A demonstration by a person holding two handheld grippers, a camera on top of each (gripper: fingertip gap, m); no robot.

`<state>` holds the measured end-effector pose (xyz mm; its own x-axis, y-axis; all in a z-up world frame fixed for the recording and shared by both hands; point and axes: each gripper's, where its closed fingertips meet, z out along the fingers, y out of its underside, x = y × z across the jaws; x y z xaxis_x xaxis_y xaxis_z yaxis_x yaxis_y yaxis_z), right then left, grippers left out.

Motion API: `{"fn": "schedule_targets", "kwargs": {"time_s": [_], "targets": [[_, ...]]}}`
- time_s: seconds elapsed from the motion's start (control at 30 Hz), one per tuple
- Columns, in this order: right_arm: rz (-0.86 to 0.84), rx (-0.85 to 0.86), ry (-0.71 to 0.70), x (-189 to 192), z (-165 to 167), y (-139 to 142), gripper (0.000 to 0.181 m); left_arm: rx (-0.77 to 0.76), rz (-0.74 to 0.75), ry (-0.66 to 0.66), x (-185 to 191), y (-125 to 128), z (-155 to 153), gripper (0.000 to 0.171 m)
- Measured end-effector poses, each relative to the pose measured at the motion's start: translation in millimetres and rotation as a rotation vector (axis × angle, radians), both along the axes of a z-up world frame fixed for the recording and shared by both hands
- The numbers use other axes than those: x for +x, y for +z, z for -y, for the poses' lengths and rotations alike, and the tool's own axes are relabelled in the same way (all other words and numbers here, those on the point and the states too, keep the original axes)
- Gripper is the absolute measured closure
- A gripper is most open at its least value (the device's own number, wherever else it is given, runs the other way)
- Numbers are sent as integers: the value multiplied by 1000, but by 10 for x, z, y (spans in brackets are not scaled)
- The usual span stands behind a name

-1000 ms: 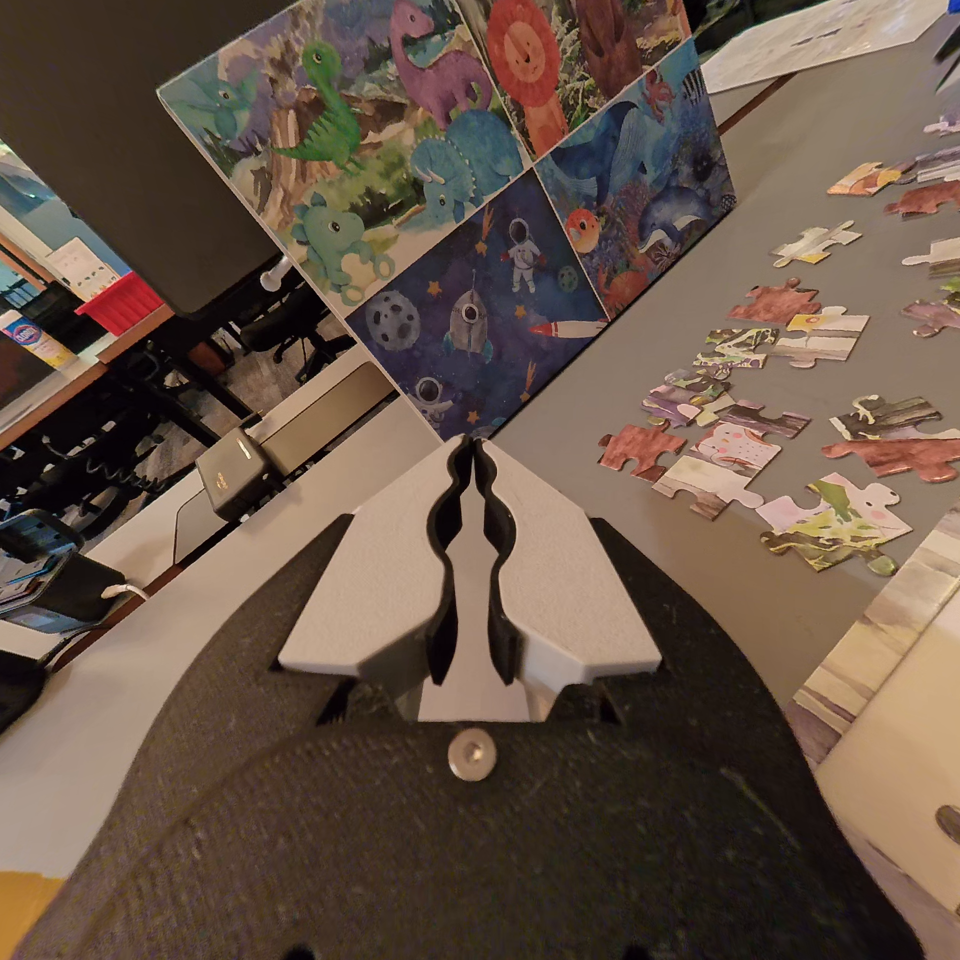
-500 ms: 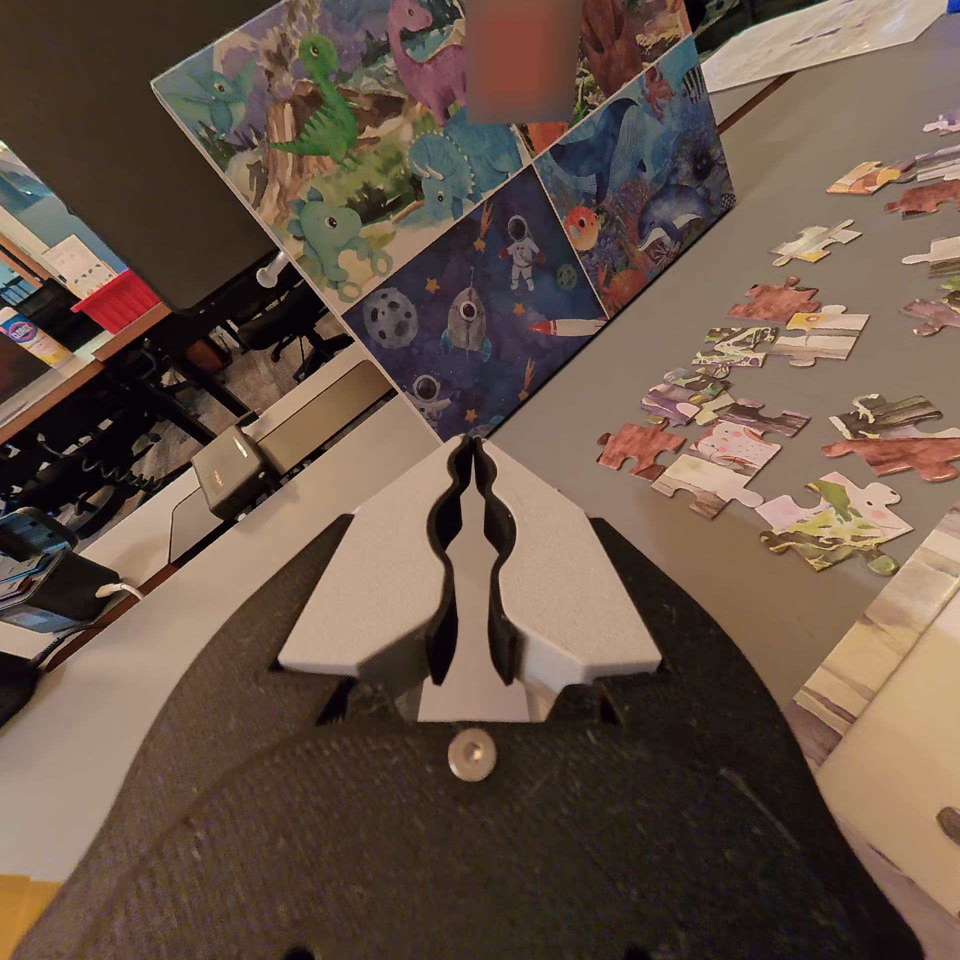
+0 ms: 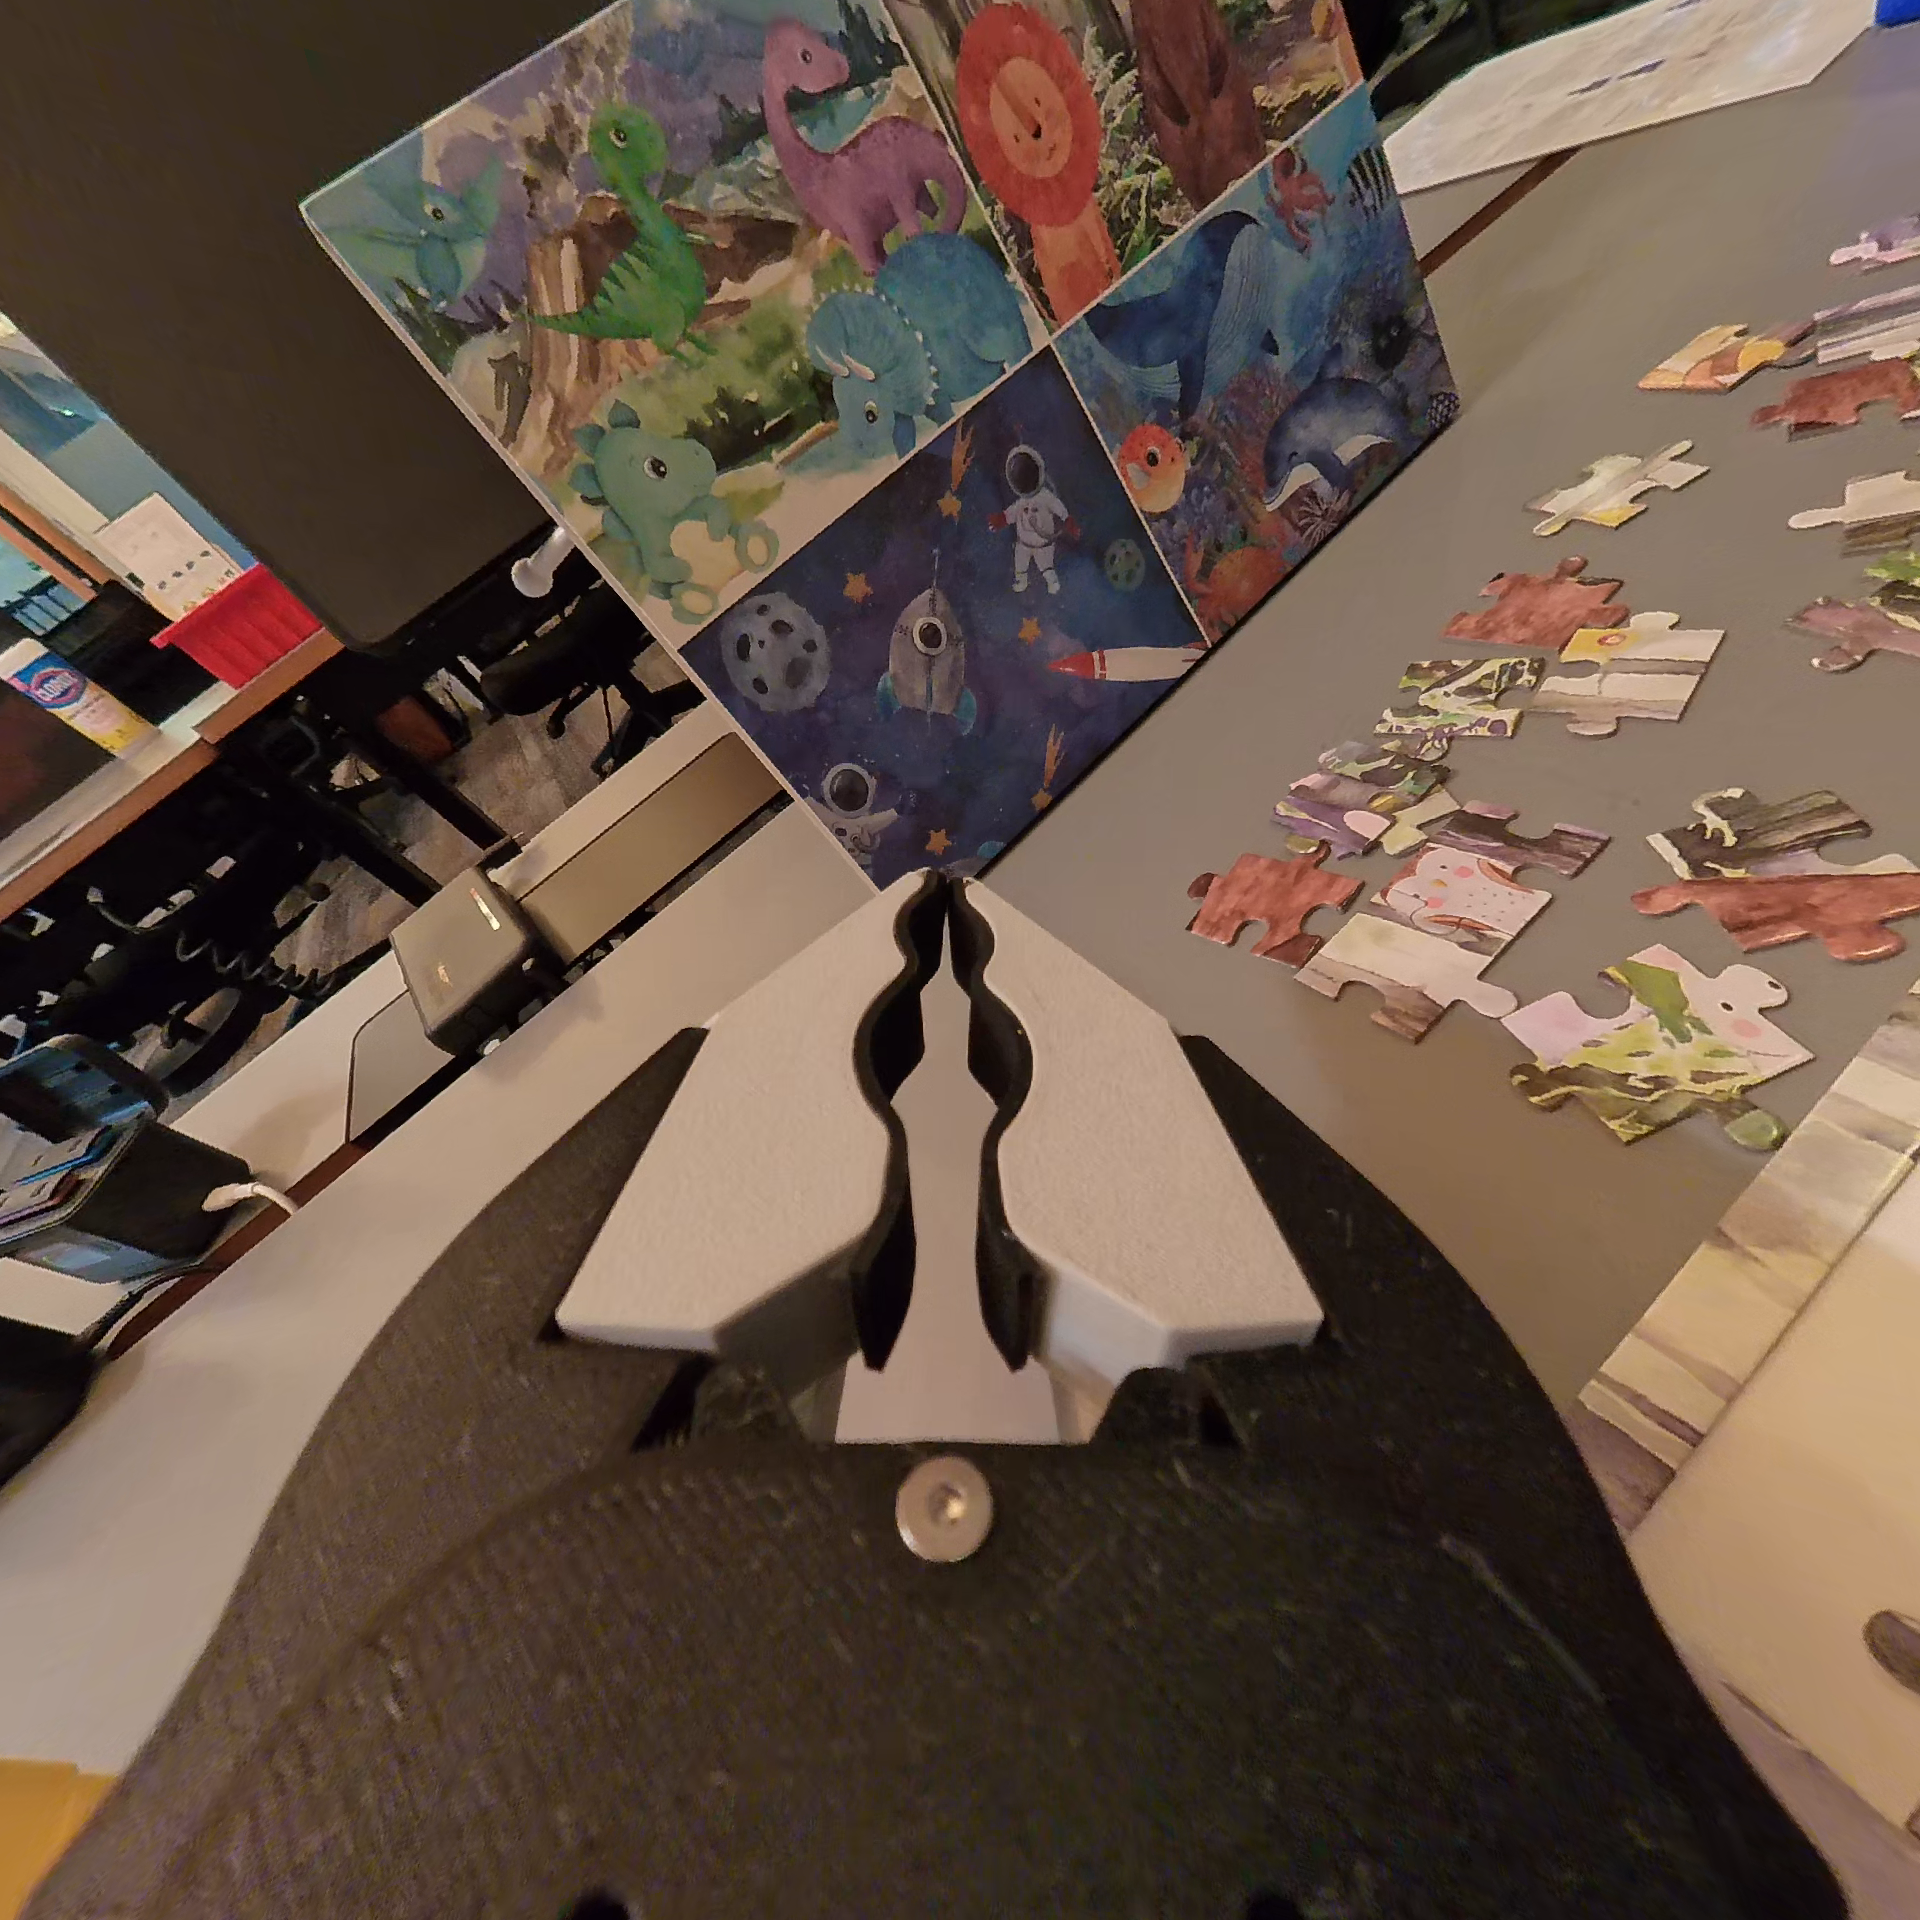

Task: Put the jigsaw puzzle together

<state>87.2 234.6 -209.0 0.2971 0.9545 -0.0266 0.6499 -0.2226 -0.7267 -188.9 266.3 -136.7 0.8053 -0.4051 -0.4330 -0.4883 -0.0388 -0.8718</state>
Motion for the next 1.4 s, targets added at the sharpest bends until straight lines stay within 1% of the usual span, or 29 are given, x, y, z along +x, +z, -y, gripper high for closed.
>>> {"fn": "schedule_targets", "kwargs": {"time_s": [0.17,0.2,0.27,0.33,0.4,0.63,0.77,0.8,0.83,0.9,1.0,1.1,1.2,1.3,1.4], "targets": [[10,1,-3,11,0,-2,175,-1,-1,0,1,-5,-1,171],[16,0,0,19,8,-4,170,-1,-1,-1,2,-6,-1,171],[29,-11,11,37,42,-15,151,1,-2,0,0,-2,1,171],[28,-25,26,45,82,-15,144,1,-1,0,-1,0,0,171],[35,-28,39,65,114,-18,145,0,-2,0,-2,-4,-1,171],[79,-72,52,225,205,-42,164,-1,-4,0,-4,-8,-2,171],[89,-103,42,300,232,-41,168,-2,-4,0,-4,-12,-3,171],[88,-97,39,313,225,-32,166,-2,-4,1,-4,-12,-3,171],[68,-83,36,310,208,6,164,-2,-4,1,-4,-12,-3,171],[-13,-19,-6,300,93,183,164,0,-5,0,-1,-7,-1,171],[-121,152,-169,434,-240,537,162,2,-6,-2,4,-4,2,171],[-167,319,-323,660,-489,804,162,1,-6,-3,7,-4,2,171],[-164,407,-409,805,-593,924,162,0,-3,-2,8,-5,2,171],[-179,470,-463,879,-646,1034,160,0,2,2,1,-2,-1,171],[-315,464,-445,833,-587,1214,156,6,13,19,-25,13,-14,171]]}}
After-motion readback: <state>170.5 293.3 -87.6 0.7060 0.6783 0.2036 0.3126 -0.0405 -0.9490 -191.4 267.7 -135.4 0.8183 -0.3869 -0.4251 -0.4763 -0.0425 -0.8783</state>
